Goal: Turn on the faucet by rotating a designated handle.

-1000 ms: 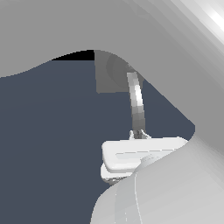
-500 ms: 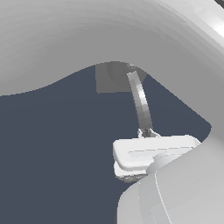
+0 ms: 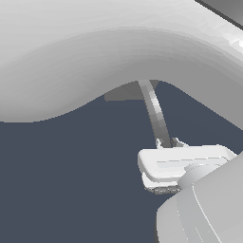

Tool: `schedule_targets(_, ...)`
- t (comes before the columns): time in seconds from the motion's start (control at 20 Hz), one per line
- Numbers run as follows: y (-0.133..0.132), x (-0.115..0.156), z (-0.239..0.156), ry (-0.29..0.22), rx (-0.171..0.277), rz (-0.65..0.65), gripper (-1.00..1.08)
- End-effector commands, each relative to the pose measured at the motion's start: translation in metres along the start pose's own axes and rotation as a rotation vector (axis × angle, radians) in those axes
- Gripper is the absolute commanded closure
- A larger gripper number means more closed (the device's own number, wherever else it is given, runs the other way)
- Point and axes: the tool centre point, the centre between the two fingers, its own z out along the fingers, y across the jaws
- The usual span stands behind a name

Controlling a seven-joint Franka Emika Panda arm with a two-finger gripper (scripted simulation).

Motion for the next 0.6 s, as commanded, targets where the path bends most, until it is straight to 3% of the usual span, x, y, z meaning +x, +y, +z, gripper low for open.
schedule_targets(0.0,-0.028,-0.028,0.025,-0.041,0.096,0.05,1.08)
schedule_targets(0.55,0.006,-0.027,0.028,-0.04,0.096,0.05,1.08)
